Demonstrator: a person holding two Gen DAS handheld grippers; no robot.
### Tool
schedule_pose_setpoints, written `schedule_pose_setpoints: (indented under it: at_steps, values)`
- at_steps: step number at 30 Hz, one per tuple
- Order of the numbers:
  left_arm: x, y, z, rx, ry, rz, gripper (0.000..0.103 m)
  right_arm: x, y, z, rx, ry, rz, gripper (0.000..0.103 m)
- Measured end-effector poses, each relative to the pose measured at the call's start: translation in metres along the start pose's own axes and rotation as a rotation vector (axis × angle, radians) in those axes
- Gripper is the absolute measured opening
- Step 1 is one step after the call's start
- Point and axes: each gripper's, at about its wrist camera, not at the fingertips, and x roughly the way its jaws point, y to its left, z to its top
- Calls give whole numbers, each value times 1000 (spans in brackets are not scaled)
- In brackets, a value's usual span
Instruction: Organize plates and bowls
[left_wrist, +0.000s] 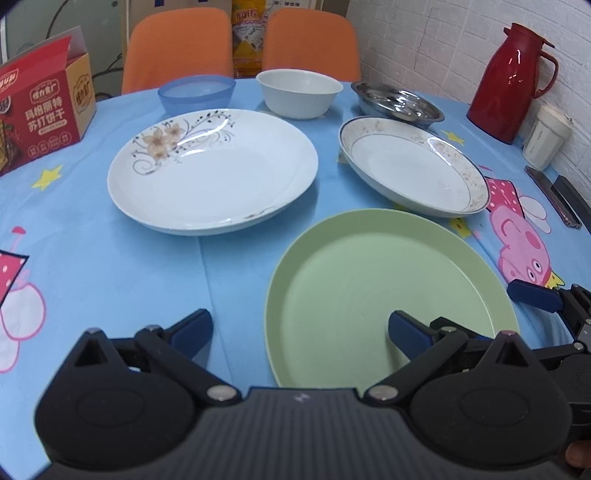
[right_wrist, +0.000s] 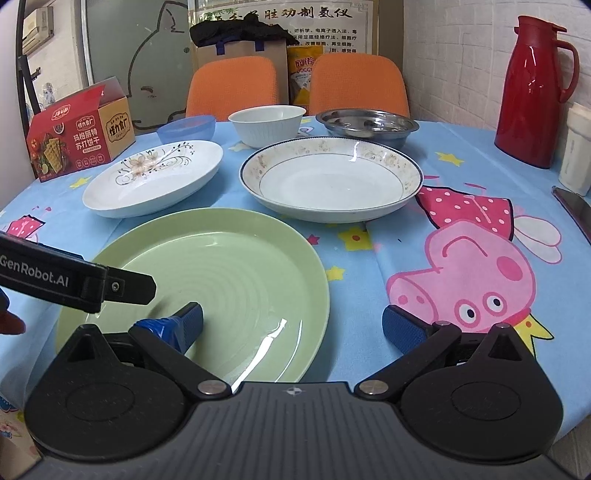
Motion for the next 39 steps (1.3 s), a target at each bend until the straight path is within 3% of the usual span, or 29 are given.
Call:
schedule_pose_setpoints:
  at_steps: [12,14,16,22,25,33,39]
  values:
    - [4,-7,2,68,-6,-18,100,5,8,4,-66,15,85,91]
    - [3,-8,2,63,-12,-13,91,4,10,5,-58,22,75,91]
    - [0,-12,2,87,-22,-21,65,5,16,4,-65,14,81,89]
    - [-9,-6,-1,65,-22,14,50,0,27,1,-48,-7,101,86]
    - [-21,14,-7,17,-13,50,49,-3,40,3,-12,-1,141,86]
    - [-65,88,-28,-126,-36,202,48,5,119,8,-104,-8,296,87]
    - [-68,111,-29,-174,-52,222,48,13,148,17,-144,-13,331,87]
